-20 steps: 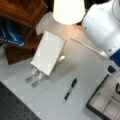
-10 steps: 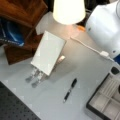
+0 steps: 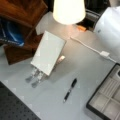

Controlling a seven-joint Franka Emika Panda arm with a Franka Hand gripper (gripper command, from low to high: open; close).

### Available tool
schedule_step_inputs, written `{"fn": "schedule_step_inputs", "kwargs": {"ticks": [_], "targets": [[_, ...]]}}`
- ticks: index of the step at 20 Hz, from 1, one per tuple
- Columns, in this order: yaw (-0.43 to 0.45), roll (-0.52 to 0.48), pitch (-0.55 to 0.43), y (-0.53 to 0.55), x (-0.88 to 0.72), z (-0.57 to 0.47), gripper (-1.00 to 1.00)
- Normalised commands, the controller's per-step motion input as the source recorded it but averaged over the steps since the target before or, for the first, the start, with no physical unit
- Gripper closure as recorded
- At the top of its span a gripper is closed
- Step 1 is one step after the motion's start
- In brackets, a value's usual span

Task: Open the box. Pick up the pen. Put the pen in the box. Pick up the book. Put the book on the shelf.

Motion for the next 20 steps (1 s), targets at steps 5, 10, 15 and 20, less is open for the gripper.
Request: {"fn": "schedule_step_inputs", "kwargs": {"ticks": [5, 10, 15, 20], "targets": [[0.042, -0.118, -0.119, 0.09, 0.12, -0.05, -1.00], [0.051, -0.101, -0.107, 0.04, 0.16, -0.04, -1.00], [0.086, -0.089, -0.063, -0.08, 0.14, 0.01, -1.00], [0.138, -0.123, 0.025, -0.29, 0.11, 0.09, -1.00]]}}
